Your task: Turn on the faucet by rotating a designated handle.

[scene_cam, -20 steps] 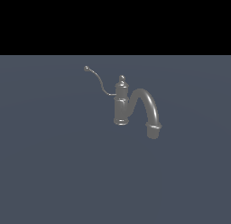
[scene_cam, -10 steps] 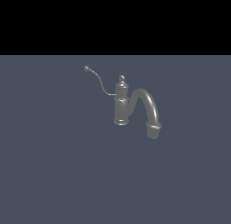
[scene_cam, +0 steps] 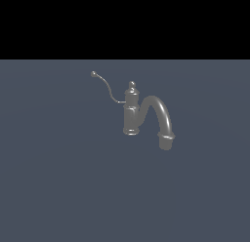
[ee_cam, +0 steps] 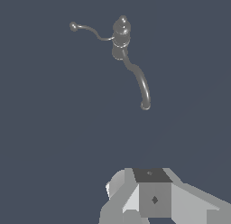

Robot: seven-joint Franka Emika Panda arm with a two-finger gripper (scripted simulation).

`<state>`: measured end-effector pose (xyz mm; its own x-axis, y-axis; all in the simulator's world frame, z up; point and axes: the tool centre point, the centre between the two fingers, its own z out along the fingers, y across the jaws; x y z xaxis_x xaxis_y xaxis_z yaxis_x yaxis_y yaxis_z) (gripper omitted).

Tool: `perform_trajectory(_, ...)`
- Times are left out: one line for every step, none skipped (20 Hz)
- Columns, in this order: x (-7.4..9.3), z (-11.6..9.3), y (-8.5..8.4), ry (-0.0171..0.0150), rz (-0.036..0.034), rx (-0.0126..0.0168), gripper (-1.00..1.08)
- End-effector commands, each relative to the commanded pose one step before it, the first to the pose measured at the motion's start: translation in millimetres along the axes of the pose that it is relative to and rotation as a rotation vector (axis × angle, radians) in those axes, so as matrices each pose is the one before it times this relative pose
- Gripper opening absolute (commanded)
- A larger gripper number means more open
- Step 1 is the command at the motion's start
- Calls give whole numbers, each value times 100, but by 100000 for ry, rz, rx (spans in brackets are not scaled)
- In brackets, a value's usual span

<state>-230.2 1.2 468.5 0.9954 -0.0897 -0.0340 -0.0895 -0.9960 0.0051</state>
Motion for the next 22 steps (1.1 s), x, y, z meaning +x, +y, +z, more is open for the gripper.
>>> perform_trajectory(1094,180,-302,12,3842,499,-100)
perform_trajectory(501,92,-163,8,1789,217,-100)
perform_trajectory(529,107,-185,4,1907,225,-100)
perform_trajectory(557,123,-208,0,2027,231,-100)
perform_trajectory(584,141,-234,-5,2149,236,-100)
perform_trajectory(604,159,-260,-10,2253,238,-100)
perform_trajectory(602,173,-278,-14,2279,230,-100)
perform_trajectory(595,186,-294,-18,2286,220,-100)
perform_trajectory(586,199,-310,-21,2294,210,-100)
perform_trajectory(578,212,-326,-23,2301,199,-100)
perform_trajectory(568,225,-341,-25,2308,189,-100)
perform_trajectory(558,238,-355,-26,2315,178,-100)
perform_trajectory(547,250,-370,-26,2321,168,-100)
perform_trajectory(536,263,-384,-26,2326,157,-100)
perform_trajectory(524,276,-397,-25,2333,147,-100)
perform_trajectory(512,289,-410,-24,2338,136,-100)
perform_trajectory(499,302,-423,-21,2342,126,-100)
perform_trajectory(485,315,-434,-18,2347,116,-100)
perform_trajectory(471,327,-446,-15,2352,106,-100)
perform_trajectory(456,340,-457,-11,2355,96,-100)
perform_trajectory(441,353,-467,-6,2359,87,-100)
perform_trajectory(426,365,-477,-1,2363,77,-100)
